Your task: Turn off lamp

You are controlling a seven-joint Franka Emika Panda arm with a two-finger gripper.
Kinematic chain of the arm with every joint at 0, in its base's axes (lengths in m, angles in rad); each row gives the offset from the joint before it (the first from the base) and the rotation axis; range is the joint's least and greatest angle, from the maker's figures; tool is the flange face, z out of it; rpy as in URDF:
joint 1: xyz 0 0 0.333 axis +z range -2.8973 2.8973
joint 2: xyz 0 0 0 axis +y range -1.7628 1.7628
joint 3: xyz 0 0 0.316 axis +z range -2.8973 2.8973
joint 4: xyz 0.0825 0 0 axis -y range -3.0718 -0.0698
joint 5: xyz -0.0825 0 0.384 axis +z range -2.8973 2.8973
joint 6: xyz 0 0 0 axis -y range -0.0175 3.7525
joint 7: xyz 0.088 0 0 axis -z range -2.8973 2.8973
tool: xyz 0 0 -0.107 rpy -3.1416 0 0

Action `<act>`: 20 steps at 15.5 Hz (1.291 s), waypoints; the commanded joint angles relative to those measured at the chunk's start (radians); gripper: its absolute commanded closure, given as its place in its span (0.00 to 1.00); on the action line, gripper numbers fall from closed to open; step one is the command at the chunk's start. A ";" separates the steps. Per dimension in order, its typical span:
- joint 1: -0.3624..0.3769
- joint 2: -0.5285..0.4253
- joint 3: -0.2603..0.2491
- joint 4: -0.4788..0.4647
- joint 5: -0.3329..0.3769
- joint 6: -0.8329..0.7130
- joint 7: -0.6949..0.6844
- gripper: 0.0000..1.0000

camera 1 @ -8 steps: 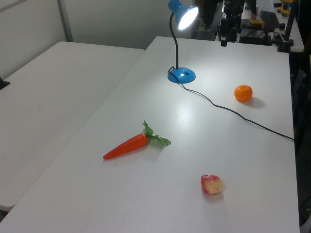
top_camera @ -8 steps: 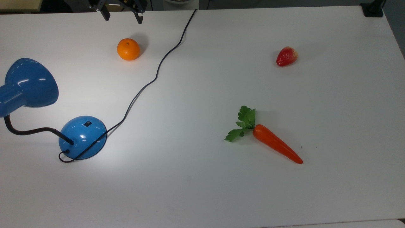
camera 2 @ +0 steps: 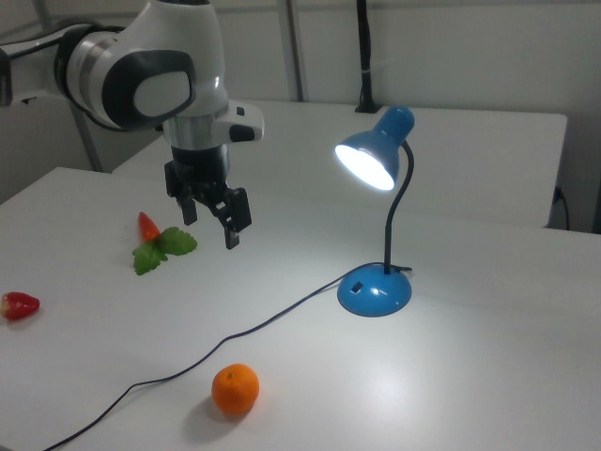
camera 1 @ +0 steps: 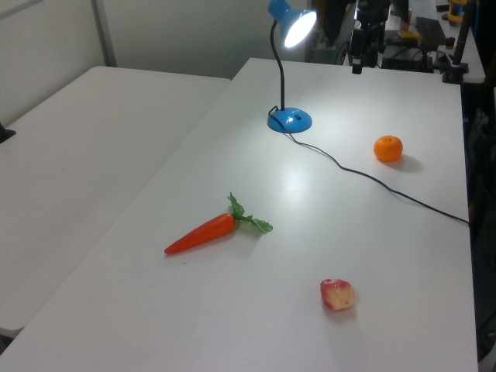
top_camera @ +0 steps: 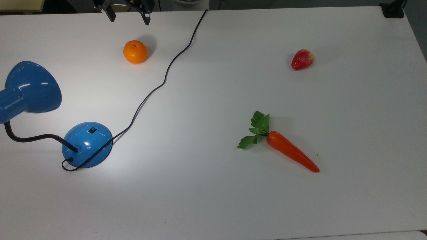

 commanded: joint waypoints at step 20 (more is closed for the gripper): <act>-0.069 0.007 -0.001 -0.003 0.011 0.080 0.017 0.99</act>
